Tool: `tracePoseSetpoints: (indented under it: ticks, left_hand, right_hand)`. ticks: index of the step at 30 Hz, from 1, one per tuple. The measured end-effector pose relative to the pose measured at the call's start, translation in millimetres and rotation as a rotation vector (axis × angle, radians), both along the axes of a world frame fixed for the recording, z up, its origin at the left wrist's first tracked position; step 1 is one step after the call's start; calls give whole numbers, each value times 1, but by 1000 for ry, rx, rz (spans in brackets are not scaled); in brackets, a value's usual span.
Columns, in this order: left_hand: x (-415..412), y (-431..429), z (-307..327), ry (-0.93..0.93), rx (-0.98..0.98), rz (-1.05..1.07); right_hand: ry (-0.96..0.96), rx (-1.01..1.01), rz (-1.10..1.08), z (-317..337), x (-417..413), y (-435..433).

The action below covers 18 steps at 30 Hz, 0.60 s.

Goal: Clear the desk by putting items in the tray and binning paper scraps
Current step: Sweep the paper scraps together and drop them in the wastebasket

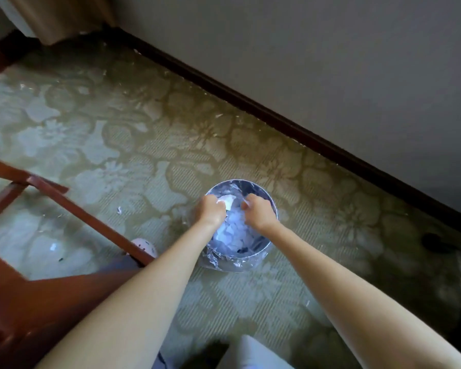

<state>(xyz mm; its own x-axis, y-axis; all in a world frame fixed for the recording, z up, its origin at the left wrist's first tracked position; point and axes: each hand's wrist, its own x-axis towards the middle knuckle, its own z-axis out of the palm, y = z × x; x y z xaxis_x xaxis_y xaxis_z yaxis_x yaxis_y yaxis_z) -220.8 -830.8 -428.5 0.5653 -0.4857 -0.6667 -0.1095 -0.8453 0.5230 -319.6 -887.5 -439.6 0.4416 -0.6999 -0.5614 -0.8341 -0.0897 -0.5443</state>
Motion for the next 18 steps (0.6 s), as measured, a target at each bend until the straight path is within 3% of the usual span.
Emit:
tracePoseSetpoints:
  ticks: [7, 13, 18]
  left_hand:
    - [1, -2, -64, 219, 134, 93]
    - [5, -5, -77, 370, 94, 169]
    - [10, 10, -73, 344, 86, 60]
  right_hand:
    - [130, 111, -9, -64, -1, -1]
    - [137, 157, -40, -81, 0, 5]
    - [138, 175, -48, -77, 0, 11]
